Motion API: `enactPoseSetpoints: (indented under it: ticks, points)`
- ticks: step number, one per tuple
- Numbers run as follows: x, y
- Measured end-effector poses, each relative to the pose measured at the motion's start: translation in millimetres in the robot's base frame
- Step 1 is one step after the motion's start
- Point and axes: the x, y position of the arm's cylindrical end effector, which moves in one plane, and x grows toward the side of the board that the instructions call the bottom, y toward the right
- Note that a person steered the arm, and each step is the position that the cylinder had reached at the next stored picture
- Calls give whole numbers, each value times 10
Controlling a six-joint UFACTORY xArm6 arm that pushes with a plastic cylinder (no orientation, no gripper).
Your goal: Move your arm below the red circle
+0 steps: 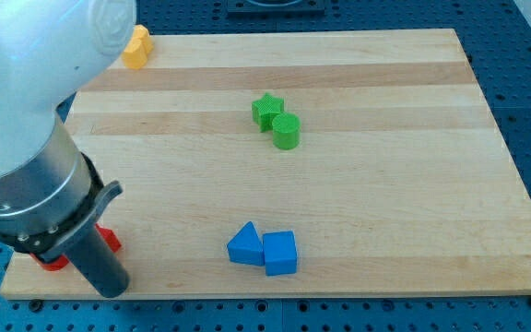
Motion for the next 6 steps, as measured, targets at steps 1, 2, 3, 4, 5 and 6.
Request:
enactPoseSetpoints:
  ticks: [1,2,3,4,5,6]
  points:
    - [-5,-122]
    - [-6,-200]
    - [-8,-301]
    - [-1,-433]
    - [-5,-790]
    - [-6,-1022]
